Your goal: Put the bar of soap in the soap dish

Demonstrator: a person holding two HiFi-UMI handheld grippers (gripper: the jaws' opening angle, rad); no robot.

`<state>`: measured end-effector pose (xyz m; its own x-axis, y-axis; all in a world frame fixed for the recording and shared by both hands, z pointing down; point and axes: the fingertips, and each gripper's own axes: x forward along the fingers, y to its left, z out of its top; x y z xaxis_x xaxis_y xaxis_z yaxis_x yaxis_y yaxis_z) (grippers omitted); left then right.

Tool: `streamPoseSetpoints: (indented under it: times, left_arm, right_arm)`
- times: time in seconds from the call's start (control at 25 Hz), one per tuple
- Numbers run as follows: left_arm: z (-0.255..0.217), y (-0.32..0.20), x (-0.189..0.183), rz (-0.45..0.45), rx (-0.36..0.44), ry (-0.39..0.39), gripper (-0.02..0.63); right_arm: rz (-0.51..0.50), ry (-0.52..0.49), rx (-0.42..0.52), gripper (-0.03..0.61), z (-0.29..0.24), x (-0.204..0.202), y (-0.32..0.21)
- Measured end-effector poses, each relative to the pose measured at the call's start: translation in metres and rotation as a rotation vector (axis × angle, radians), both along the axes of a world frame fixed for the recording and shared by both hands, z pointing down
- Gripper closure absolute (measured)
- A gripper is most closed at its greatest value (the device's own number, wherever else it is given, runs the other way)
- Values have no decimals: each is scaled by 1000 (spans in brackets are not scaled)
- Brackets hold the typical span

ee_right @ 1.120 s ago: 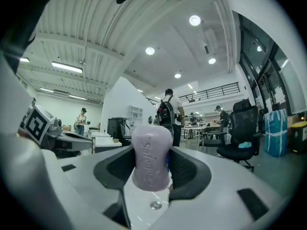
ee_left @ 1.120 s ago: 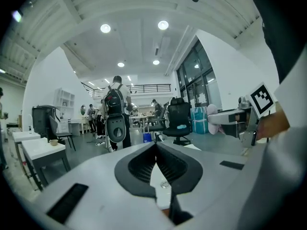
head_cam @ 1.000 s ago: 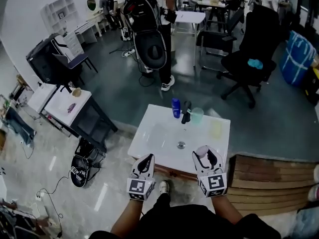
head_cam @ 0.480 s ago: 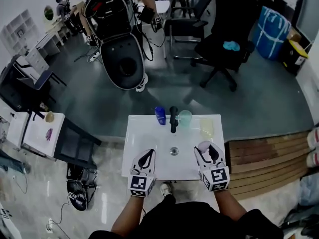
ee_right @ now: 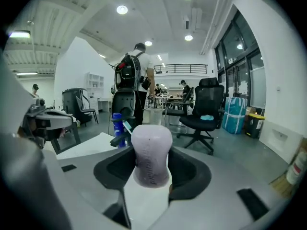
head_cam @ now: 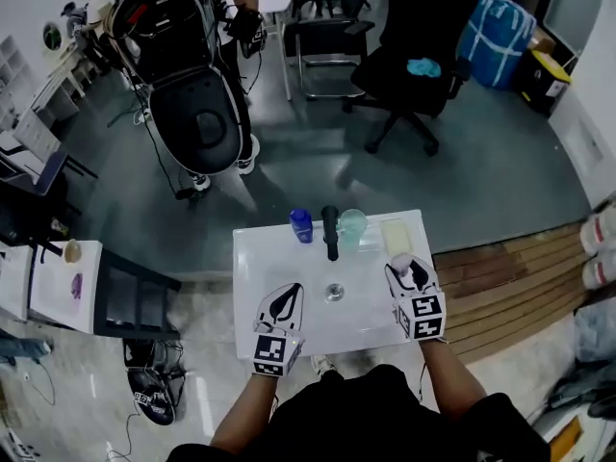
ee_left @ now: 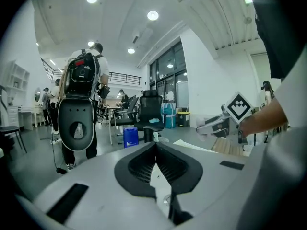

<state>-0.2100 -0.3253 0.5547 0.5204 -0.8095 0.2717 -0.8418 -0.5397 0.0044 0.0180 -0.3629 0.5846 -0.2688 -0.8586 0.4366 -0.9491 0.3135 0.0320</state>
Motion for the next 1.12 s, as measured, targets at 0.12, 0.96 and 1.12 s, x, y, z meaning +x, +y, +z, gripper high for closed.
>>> streamPoseSetpoints:
  times: [0.12, 0.96, 1.12]
  left_arm:
    - [10, -6, -4, -1, -22, 12, 595]
    - [49, -31, -8, -107, -109, 13, 595]
    - [50, -31, -6, -115, -112, 9, 595]
  right_arm:
    - [29, 17, -84, 359, 20, 9, -14]
    - [127, 92, -623, 359, 157, 61, -101]
    - [143, 109, -621, 360, 163, 63, -105]
